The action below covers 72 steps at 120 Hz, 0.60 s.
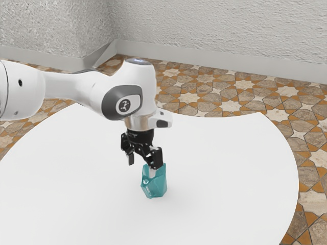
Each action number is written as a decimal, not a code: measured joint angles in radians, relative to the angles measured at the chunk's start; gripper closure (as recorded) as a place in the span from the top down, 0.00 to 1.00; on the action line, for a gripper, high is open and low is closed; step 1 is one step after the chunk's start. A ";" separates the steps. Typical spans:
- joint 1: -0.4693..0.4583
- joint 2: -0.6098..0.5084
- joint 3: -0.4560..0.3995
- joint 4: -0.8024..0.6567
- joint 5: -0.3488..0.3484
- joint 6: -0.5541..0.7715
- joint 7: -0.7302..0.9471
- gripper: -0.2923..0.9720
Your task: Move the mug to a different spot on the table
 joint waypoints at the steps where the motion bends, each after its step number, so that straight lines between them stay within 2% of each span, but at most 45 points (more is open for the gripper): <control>1: 0.000 0.000 0.002 -0.007 -0.002 0.006 -0.002 0.77; 39: 0.008 0.010 0.012 -0.143 -0.018 0.177 -0.053 0.77; 72: 0.007 0.042 0.016 -0.193 -0.011 0.339 -0.060 0.77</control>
